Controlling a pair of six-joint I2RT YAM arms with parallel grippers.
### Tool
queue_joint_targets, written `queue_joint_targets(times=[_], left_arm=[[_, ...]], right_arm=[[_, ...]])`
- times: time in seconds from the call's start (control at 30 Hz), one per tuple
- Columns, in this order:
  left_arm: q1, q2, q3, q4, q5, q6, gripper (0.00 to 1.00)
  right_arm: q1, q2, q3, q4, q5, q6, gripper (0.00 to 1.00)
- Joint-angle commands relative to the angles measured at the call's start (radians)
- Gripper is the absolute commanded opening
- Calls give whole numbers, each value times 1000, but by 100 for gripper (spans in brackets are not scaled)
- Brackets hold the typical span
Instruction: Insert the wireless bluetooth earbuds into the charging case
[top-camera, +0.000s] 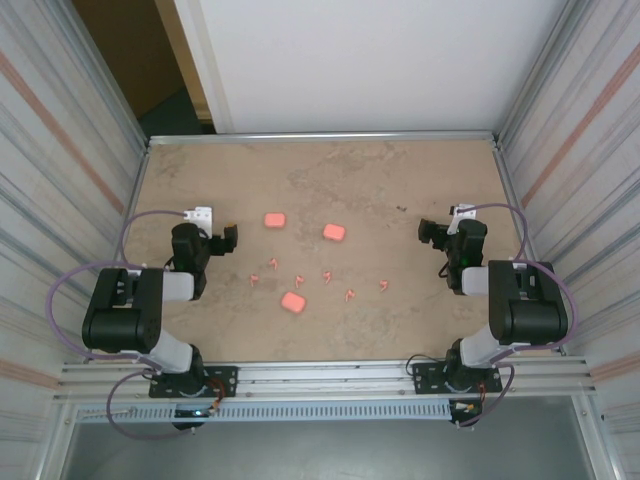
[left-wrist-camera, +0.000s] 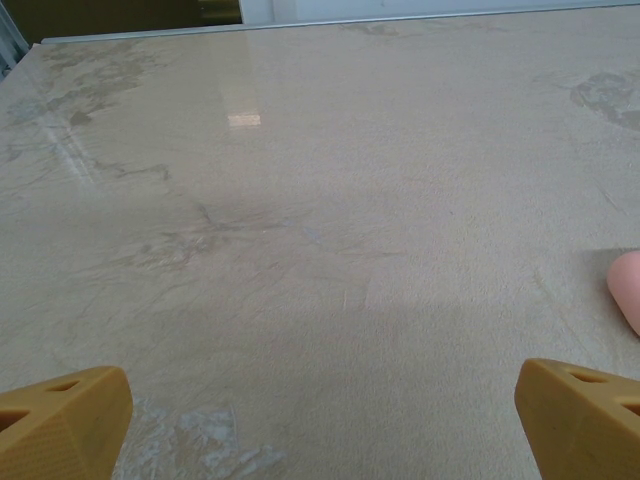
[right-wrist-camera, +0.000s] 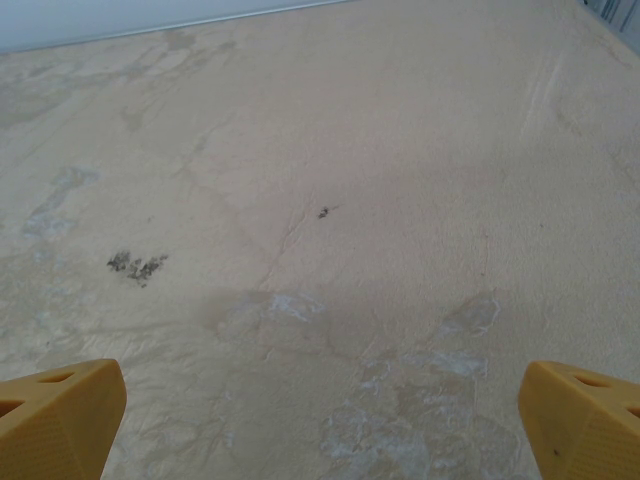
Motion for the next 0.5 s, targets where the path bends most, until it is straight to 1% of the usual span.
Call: queue_joint_targets(times=[0.0, 0.1, 0.23, 0.3, 0.37, 0.47], left_arm=[[6, -9, 14, 1, 22, 10, 99], [6, -43, 5, -9, 20, 7, 99], [6, -169, -10, -83, 13, 6, 99], [6, -234, 3, -167, 0, -10, 99], [5, -297, 37, -293, -2, -60, 99], [5, -365, 81, -429, 42, -148, 99]], right_arm=[[1, 0, 13, 0, 22, -12, 100], [-1, -60, 52, -119, 22, -4, 100], [-2, -193, 76, -264, 0, -10, 100], [-1, -263, 101, -364, -27, -14, 100], [4, -331, 137, -472, -76, -13, 100], [18, -408, 206, -640, -170, -10, 100]])
